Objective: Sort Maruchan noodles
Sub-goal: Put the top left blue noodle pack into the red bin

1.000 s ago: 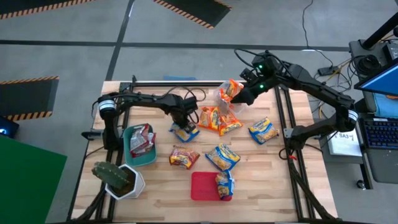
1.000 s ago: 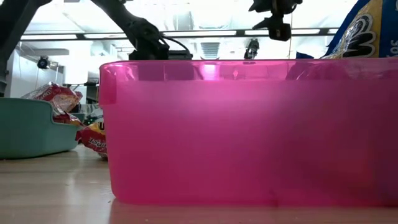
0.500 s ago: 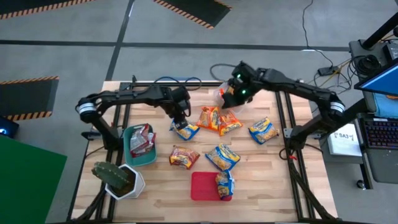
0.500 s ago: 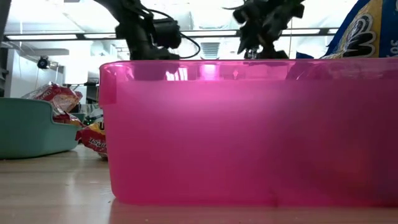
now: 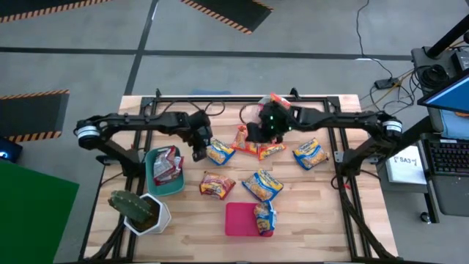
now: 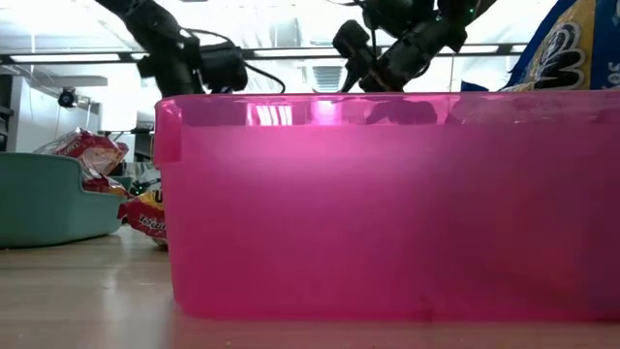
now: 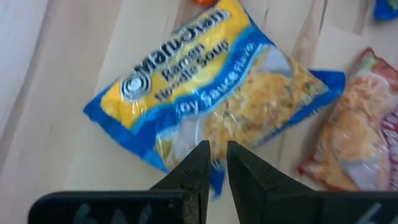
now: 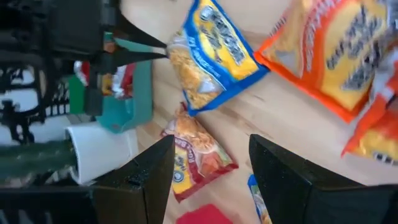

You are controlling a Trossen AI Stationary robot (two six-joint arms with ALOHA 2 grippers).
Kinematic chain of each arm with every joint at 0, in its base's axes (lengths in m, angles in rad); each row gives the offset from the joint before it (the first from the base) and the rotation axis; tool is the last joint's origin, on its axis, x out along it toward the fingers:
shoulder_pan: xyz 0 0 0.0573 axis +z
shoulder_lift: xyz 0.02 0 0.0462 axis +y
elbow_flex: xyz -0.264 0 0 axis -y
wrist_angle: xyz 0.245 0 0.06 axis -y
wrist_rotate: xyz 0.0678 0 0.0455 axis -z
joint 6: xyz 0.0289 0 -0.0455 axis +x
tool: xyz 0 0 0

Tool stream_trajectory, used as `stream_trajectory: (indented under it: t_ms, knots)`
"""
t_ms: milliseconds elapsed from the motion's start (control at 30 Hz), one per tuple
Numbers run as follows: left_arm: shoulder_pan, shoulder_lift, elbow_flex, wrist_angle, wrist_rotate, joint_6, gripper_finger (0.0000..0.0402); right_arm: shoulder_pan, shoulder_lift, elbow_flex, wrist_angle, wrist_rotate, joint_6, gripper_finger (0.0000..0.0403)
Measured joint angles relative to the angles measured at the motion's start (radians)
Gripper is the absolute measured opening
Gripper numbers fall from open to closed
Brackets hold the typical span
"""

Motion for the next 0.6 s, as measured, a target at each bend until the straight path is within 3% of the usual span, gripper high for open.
stream_trajectory:
  t_ms: [400,600]
  knots:
    - [-0.003,0.028,-0.12,0.171,0.018,-0.002,0.0037,0.073,0.0,-0.156,0.138,0.173,0.217,0.0194]
    - [-0.006,0.016,-0.057,0.171,0.271,0.01,0.0037,0.089,0.0,-0.173,0.26,0.255,0.221,0.0194]
